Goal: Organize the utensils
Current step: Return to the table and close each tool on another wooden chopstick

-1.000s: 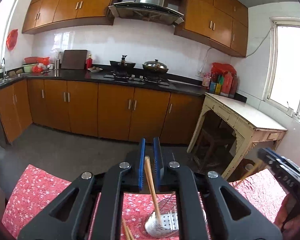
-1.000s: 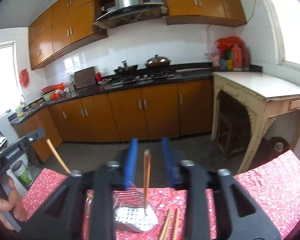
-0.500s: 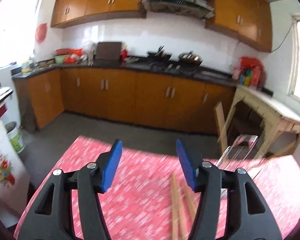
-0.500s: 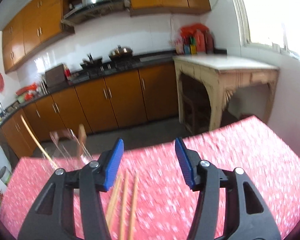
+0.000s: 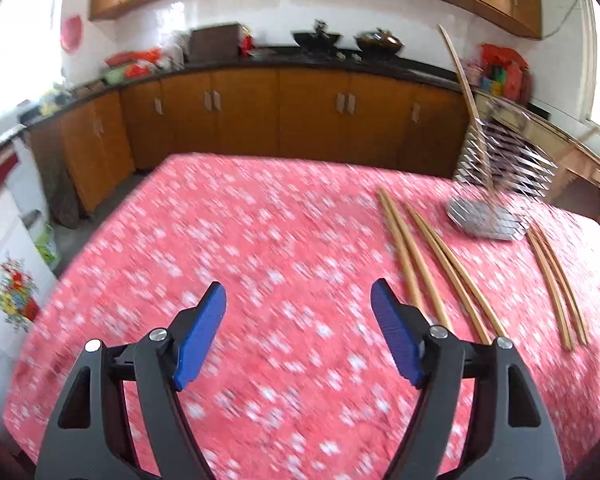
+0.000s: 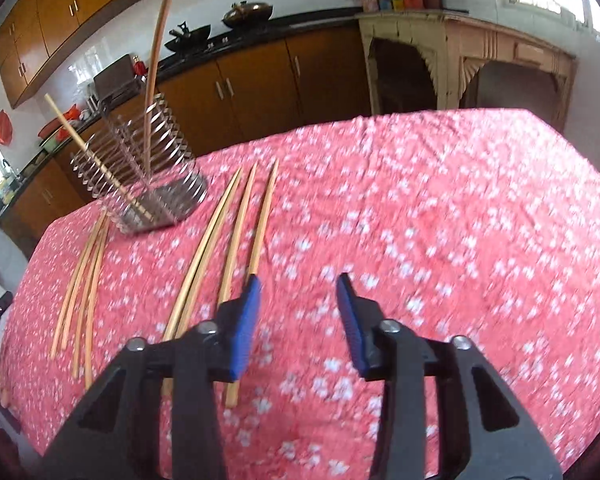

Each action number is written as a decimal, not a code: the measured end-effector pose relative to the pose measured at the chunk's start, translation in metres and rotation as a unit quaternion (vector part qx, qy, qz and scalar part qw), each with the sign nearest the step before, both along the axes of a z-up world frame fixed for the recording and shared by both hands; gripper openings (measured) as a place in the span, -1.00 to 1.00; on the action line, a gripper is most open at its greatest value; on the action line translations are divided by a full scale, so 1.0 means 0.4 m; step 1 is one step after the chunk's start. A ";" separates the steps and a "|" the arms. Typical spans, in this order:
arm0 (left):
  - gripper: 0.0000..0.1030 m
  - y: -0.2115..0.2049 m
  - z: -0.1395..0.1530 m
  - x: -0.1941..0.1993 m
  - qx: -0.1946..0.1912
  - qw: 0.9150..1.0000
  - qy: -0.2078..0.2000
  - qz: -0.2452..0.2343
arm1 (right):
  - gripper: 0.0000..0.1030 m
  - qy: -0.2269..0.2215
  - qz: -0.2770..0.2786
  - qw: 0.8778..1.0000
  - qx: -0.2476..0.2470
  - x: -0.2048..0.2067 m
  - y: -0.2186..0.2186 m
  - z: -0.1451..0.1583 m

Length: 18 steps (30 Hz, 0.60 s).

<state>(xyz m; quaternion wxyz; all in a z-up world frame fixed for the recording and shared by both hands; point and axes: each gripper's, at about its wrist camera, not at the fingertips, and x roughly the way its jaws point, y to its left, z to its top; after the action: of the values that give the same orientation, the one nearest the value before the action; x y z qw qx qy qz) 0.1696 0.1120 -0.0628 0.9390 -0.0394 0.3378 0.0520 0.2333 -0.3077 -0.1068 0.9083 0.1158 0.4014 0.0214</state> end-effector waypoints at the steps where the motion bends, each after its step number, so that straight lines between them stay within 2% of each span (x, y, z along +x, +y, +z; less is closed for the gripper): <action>1: 0.44 -0.008 -0.008 0.000 -0.004 1.000 0.011 -0.009 | -0.56 0.007 0.005 1.000 0.006 -0.002 0.007 -0.010; 4: 0.44 -0.035 -0.028 0.002 -0.019 0.999 0.032 -0.031 | -0.58 0.012 0.020 1.000 0.005 -0.008 0.045 -0.018; 11: 0.43 -0.072 -0.054 -0.006 -0.032 0.997 0.042 -0.050 | -0.63 0.031 0.048 0.998 -0.028 -0.002 0.107 -0.046; 15: 0.42 -0.102 -0.062 -0.007 -0.021 0.997 0.049 -0.062 | -0.64 0.036 0.049 0.997 -0.043 0.002 0.119 -0.066; 16: 0.41 -0.108 -0.065 -0.007 -0.019 0.996 0.051 -0.065 | -0.69 0.033 0.050 0.996 -0.059 0.001 0.126 -0.067; 17: 0.38 -0.119 -0.068 -0.004 -0.016 0.996 0.054 -0.069 | -0.83 0.033 0.048 0.996 -0.069 0.005 0.128 -0.068; 18: 0.35 -0.129 -0.071 -0.001 -0.011 0.996 0.058 -0.071 | -0.83 0.032 0.040 0.996 -0.077 0.008 0.123 -0.069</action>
<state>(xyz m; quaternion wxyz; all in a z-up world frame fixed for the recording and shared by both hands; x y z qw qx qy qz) 0.1691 0.0606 -0.0910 0.9188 -0.0225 0.3938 -0.0164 0.2366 -0.2584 -0.1344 0.8994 0.0301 0.4355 0.0232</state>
